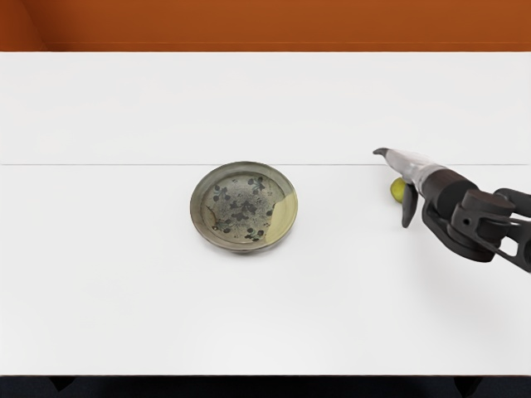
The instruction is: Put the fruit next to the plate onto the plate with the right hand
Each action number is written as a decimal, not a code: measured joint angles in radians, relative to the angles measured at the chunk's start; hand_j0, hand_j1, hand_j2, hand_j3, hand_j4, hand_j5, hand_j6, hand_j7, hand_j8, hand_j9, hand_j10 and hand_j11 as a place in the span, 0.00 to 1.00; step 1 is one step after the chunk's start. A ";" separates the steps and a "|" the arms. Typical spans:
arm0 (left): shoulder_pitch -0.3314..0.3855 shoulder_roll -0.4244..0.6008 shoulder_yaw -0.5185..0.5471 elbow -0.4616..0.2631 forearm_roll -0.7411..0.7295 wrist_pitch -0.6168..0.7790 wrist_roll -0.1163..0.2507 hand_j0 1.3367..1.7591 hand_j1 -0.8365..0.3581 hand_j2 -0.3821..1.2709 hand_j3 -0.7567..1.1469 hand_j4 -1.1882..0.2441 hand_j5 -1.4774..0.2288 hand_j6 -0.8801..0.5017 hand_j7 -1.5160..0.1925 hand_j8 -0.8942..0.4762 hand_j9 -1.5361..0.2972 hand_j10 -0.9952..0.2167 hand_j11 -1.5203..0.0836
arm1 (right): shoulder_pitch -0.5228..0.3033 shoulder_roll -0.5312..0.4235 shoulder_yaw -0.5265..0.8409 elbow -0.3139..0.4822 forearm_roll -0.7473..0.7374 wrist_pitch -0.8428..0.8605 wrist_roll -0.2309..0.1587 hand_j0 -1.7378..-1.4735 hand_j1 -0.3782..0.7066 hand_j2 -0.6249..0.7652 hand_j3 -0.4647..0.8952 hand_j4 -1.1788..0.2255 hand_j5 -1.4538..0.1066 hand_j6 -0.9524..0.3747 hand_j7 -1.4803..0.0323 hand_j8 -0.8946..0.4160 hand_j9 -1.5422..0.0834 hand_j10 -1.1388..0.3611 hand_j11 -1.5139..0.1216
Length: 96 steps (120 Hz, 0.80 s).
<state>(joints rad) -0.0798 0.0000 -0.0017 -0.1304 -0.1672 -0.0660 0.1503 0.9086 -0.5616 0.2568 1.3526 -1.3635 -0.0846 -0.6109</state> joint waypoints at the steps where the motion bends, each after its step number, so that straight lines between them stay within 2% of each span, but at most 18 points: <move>1: 0.000 0.000 0.000 0.000 0.000 0.000 0.000 0.76 0.97 0.23 0.40 0.82 0.85 0.62 0.87 0.64 0.82 0.80 0.93 | 0.000 0.000 0.000 0.000 0.000 0.000 0.000 0.30 0.15 0.44 0.34 0.76 0.84 0.63 0.88 0.60 0.86 0.68 0.84; 64: 0.000 0.000 0.000 0.000 0.000 0.000 0.000 0.76 0.97 0.23 0.40 0.82 0.85 0.62 0.87 0.64 0.82 0.80 0.93 | -0.010 -0.007 -0.002 -0.001 -0.003 -0.018 0.000 0.30 0.40 0.40 0.34 0.60 0.65 0.46 0.69 0.42 0.68 0.53 0.66; 96: 0.000 0.000 0.000 0.000 0.000 0.000 0.000 0.76 0.97 0.23 0.40 0.82 0.85 0.62 0.87 0.64 0.82 0.80 0.93 | -0.006 -0.033 0.000 0.052 -0.002 -0.018 0.000 0.30 0.48 0.39 0.34 0.54 0.59 0.40 0.62 0.36 0.62 0.48 0.60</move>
<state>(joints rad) -0.0798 0.0000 -0.0017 -0.1304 -0.1672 -0.0660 0.1503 0.9027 -0.5945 0.2566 1.4049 -1.3651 -0.1024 -0.6109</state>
